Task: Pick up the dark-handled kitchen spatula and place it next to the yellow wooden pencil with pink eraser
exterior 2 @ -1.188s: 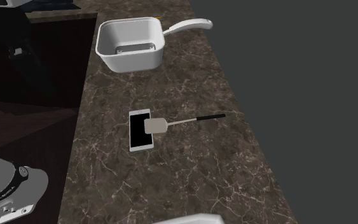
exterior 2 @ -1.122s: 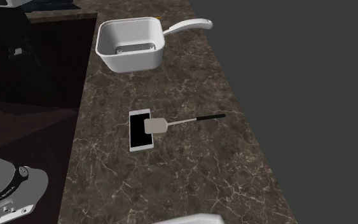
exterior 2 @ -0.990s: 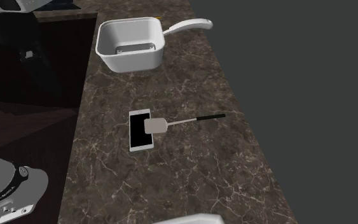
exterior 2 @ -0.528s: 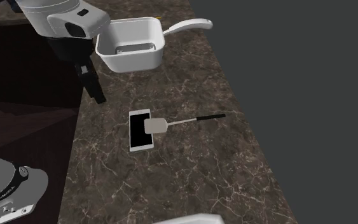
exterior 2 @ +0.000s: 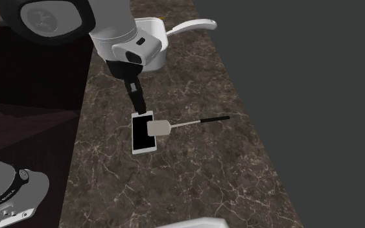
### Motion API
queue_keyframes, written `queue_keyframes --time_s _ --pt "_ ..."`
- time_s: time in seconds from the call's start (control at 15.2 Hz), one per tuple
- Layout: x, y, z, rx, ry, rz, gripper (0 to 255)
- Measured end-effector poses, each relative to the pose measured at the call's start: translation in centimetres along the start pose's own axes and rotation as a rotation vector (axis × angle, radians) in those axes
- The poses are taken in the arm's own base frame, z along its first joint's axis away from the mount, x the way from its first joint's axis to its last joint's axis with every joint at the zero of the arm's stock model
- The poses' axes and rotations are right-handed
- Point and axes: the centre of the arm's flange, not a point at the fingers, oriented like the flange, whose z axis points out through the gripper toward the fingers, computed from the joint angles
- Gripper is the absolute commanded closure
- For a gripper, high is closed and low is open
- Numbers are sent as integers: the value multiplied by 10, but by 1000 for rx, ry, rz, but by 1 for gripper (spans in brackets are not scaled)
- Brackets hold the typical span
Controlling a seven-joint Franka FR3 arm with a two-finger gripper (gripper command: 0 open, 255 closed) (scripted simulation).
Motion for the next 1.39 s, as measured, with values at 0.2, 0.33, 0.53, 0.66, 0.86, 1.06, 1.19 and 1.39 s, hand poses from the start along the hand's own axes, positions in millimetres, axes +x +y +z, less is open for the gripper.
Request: queue_keyframes --time_s 0.2,0.33,0.53,0.66,0.86,1.06,1.19,1.39 --pt "33 8 17 8 11 49 0" --pt "54 16 30 12 17 82 0" --pt "86 31 50 19 29 132 0" --pt "106 39 62 24 36 165 0" --pt "128 53 79 29 45 204 0" --pt "133 54 95 30 46 210 0" --pt "134 53 105 30 46 211 0" --pt "135 53 118 30 46 211 0"
